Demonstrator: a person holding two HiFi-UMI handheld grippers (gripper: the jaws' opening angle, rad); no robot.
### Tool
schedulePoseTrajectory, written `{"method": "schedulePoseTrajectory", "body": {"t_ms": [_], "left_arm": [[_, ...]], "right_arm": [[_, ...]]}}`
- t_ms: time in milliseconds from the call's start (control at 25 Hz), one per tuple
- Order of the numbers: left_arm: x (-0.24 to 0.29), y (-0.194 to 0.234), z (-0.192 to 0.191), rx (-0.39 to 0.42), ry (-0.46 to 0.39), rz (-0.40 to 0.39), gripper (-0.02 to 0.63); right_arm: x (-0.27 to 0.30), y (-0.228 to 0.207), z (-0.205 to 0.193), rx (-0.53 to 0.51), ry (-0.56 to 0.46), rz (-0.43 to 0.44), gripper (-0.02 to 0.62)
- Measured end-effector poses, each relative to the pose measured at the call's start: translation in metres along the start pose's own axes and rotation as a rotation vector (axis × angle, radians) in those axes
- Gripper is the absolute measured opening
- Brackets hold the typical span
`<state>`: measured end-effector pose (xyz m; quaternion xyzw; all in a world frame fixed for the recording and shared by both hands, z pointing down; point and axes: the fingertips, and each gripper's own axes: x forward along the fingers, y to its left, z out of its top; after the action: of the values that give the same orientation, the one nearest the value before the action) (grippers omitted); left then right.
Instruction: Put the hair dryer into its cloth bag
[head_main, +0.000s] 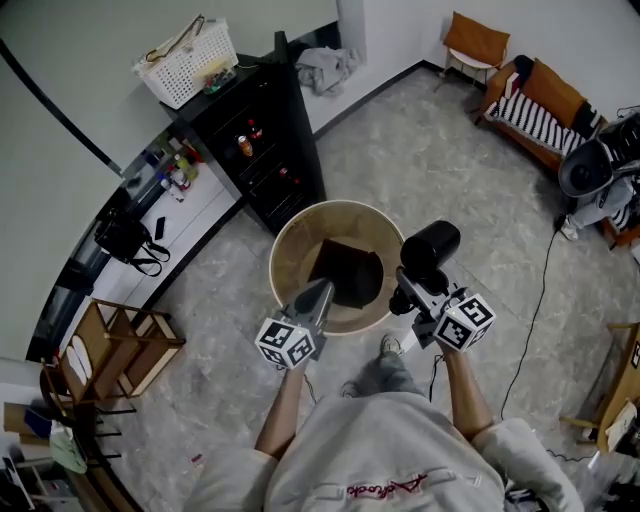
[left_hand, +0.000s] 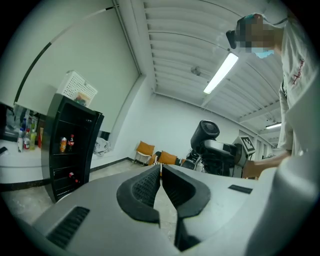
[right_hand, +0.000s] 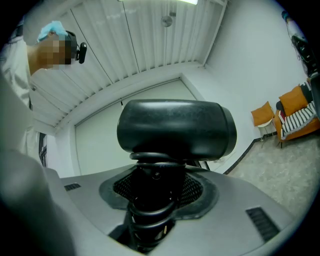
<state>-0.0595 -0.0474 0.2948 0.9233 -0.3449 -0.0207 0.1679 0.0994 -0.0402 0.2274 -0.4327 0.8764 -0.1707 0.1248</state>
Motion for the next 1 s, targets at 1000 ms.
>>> {"method": "schedulePoseTrajectory", "body": {"t_ms": [1000], "left_arm": [[0.091, 0.070, -0.008, -0.064, 0.010, 0.275, 0.040]], "right_arm": [[0.108, -0.122, 0.002, 0.040, 0.185, 0.213, 0.209]]}}
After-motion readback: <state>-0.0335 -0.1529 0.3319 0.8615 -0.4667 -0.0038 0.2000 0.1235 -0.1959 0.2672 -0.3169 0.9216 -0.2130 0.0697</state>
